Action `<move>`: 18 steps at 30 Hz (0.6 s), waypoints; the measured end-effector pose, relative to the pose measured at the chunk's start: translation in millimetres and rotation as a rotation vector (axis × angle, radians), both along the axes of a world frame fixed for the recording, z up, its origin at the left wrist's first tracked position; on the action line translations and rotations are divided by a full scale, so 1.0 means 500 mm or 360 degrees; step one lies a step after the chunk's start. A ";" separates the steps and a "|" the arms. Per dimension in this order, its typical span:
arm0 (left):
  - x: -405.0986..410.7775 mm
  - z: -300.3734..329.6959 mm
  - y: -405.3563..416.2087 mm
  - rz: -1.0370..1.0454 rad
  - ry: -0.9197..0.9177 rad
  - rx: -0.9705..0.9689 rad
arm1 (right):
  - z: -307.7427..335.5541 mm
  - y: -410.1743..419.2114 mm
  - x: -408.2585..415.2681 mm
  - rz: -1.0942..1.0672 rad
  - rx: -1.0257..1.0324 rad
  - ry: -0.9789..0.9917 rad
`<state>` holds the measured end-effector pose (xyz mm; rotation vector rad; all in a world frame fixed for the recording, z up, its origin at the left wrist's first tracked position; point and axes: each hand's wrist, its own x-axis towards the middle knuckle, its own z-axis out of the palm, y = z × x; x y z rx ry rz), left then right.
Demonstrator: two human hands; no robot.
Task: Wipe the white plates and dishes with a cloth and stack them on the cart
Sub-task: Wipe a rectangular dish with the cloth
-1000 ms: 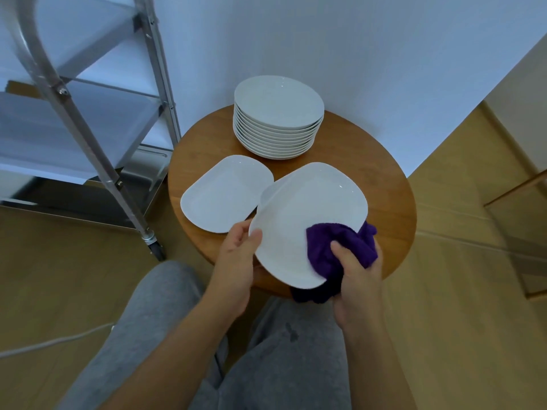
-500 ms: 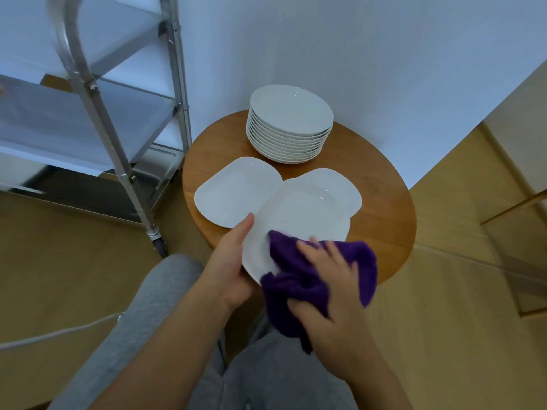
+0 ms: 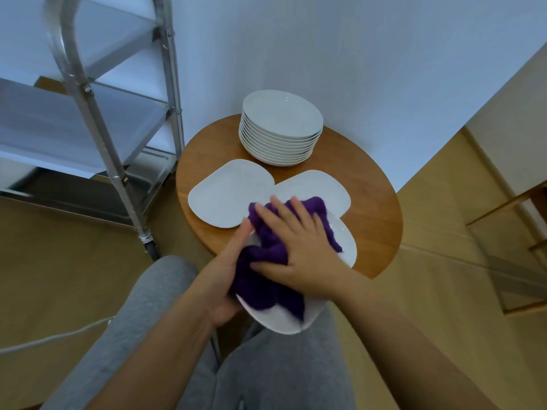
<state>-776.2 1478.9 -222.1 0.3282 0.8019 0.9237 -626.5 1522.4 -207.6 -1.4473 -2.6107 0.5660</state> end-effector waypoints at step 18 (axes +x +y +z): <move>0.051 -0.009 -0.027 0.0582 -0.0062 0.0254 | -0.004 -0.003 0.052 -0.1489 -0.0207 0.1455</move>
